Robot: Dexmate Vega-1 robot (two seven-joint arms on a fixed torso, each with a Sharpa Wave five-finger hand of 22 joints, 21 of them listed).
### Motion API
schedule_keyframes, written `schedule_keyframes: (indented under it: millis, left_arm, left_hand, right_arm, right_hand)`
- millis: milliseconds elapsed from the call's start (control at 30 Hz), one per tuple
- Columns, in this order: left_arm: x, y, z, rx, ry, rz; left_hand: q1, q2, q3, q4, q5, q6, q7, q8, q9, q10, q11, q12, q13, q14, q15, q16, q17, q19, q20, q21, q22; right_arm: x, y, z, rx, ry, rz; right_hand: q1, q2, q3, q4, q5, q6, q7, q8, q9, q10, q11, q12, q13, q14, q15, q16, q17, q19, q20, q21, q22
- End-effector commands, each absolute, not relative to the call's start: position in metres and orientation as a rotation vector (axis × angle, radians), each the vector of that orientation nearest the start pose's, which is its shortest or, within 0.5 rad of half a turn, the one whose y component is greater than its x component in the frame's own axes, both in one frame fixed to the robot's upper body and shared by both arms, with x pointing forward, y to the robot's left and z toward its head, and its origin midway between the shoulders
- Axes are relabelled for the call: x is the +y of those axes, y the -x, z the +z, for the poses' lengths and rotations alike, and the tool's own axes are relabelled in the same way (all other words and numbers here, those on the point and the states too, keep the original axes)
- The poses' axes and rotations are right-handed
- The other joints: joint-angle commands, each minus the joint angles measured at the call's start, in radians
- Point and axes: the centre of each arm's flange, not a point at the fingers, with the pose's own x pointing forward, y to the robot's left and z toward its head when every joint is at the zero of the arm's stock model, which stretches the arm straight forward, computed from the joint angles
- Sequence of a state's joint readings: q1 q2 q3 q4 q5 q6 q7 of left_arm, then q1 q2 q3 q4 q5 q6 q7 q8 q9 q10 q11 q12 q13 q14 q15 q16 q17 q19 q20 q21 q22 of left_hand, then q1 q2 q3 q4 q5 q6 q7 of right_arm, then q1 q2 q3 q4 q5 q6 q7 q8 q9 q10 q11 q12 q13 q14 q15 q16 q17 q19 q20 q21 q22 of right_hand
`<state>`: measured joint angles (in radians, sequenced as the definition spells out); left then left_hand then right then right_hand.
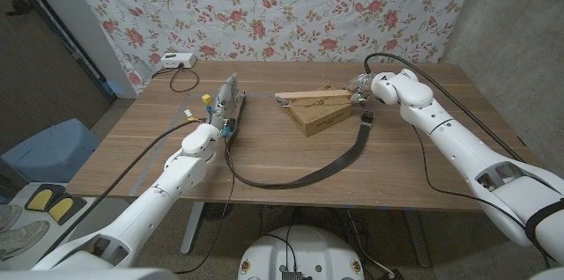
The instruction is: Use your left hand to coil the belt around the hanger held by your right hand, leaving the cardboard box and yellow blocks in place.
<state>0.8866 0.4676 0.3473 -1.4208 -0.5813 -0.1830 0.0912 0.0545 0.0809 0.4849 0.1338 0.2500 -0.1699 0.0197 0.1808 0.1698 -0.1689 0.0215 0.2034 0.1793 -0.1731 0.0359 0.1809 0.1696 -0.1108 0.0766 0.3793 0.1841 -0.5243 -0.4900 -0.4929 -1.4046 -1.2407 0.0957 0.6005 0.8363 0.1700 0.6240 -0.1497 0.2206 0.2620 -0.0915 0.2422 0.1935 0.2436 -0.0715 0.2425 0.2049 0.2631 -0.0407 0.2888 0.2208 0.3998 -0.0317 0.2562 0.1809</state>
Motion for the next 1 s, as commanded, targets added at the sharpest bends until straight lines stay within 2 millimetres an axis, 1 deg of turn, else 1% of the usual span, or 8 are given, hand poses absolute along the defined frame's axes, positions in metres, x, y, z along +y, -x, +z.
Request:
schedule_keyframes:
  millis: [33, 133, 233, 400, 467, 533, 667, 1000]
  left_arm:
    - [0.260, -0.641, -0.028, -0.554, 0.046, -0.152]
    - [0.259, -0.640, -0.028, -0.555, 0.045, -0.149]
    - [0.258, -0.639, -0.028, -0.553, 0.046, -0.146]
    - [0.255, -0.638, -0.028, -0.550, 0.042, -0.150]
    - [0.254, -0.637, -0.028, -0.550, 0.041, -0.153]
    - [0.253, -0.637, -0.027, -0.550, 0.040, -0.153]
    - [0.251, -0.637, -0.026, -0.549, 0.037, -0.153]
    - [0.251, -0.626, -0.018, -0.501, -0.106, 0.011]
  left_hand:
    - [-0.001, 0.034, -0.003, 0.002, 0.009, -0.086, 0.003, 0.000, 0.003, -0.093, 0.000, -0.004, 0.004, -0.078, 0.009, 0.000, 0.003, 0.001, 0.007, -0.002, 0.001]
    - [-0.001, 0.035, -0.003, 0.003, 0.009, -0.086, 0.004, 0.000, 0.003, -0.092, 0.005, -0.004, 0.004, -0.078, 0.010, 0.000, 0.003, 0.001, 0.009, -0.003, 0.001]
    - [0.000, 0.037, -0.003, 0.003, 0.010, -0.086, 0.002, 0.000, 0.003, -0.090, 0.006, -0.003, 0.004, -0.077, 0.010, 0.000, 0.004, 0.002, 0.012, -0.004, 0.001]
    - [0.000, 0.040, -0.002, 0.004, 0.011, -0.087, 0.001, 0.000, 0.003, -0.089, 0.008, -0.003, 0.004, -0.076, 0.010, 0.000, 0.003, 0.003, 0.015, -0.007, 0.002]
    - [0.000, 0.040, -0.002, 0.005, 0.011, -0.087, 0.001, 0.000, 0.003, -0.089, 0.011, -0.003, 0.004, -0.076, 0.010, 0.000, 0.004, 0.003, 0.016, -0.008, 0.002]
    - [0.000, 0.041, -0.002, 0.005, 0.011, -0.087, 0.001, 0.000, 0.003, -0.091, 0.006, -0.004, 0.004, -0.076, 0.011, 0.000, 0.003, 0.003, 0.017, -0.009, 0.002]
    - [0.000, 0.042, -0.002, 0.005, 0.011, -0.088, -0.001, 0.000, 0.003, -0.089, 0.011, -0.003, 0.004, -0.077, 0.011, 0.000, 0.004, 0.004, 0.017, -0.011, 0.002]
    - [0.064, 0.045, 0.024, -0.054, -0.003, -0.106, -0.005, 0.002, 0.004, -0.081, 0.026, 0.002, 0.005, -0.015, 0.044, 0.015, 0.001, 0.015, 0.020, -0.025, 0.000]
  right_arm:
    - [-0.212, -0.681, 0.057, -0.235, 2.079, 0.032]
    - [-0.213, -0.680, 0.057, -0.276, 2.078, -0.002]
    - [-0.216, -0.678, 0.057, -0.296, 2.063, -0.027]
    - [-0.225, -0.676, 0.058, -0.348, 1.985, -0.050]
    - [-0.230, -0.676, 0.060, -0.349, 1.929, -0.026]
    - [-0.232, -0.677, 0.061, -0.349, 1.909, -0.015]
    - [-0.237, -0.674, 0.061, -0.368, 1.855, -0.023]
    - [-0.252, -0.663, 0.064, -0.472, 1.745, -0.113]
  right_hand:
    - [0.086, 0.050, 0.018, 0.078, 0.010, 0.151, -0.029, 0.037, 0.013, 0.162, -0.012, 0.043, 0.016, 0.183, -0.176, 0.120, 0.069, 0.114, -0.051, 0.067, 0.023]
    - [0.174, 0.044, 0.052, 0.163, -0.013, 0.320, -0.033, 0.079, 0.029, 0.344, -0.002, 0.101, 0.048, 0.443, -0.190, 0.256, 0.154, 0.202, -0.069, 0.188, 0.071]
    - [0.211, 0.033, -0.008, 0.157, -0.024, 0.409, -0.003, 0.097, 0.052, 0.495, 0.001, 0.202, 0.106, 0.625, -0.187, 0.355, 0.260, 0.224, -0.066, 0.290, 0.117]
    - [0.185, -0.047, -0.308, 0.109, 0.012, 0.569, 0.032, 0.194, 0.235, 0.628, -0.025, 0.515, 0.471, 0.741, -0.179, 0.714, 0.792, 0.251, -0.068, 0.568, 0.236]
    - [0.087, -0.072, -0.436, 0.166, 0.052, 0.599, 0.035, 0.305, 0.364, 0.675, -0.021, 0.651, 0.682, 0.759, -0.171, 0.813, 0.992, 0.264, -0.059, 0.658, 0.244]
    - [0.020, -0.052, -0.490, 0.214, 0.068, 0.674, 0.059, 0.411, 0.456, 0.731, -0.002, 0.687, 0.730, 0.816, -0.170, 0.874, 1.015, 0.311, -0.038, 0.713, 0.237]
    - [-0.059, 0.014, -0.501, 0.291, 0.078, 0.818, 0.083, 0.591, 0.593, 0.881, 0.013, 0.819, 0.912, 0.873, -0.170, 0.999, 1.021, 0.363, -0.026, 0.801, 0.211]
    - [-0.079, 0.015, -0.476, 0.306, 0.085, 0.859, 0.076, 0.671, 0.651, 0.959, -0.024, 0.948, 1.037, 0.935, -0.172, 1.102, 1.022, 0.448, -0.056, 0.869, 0.178]
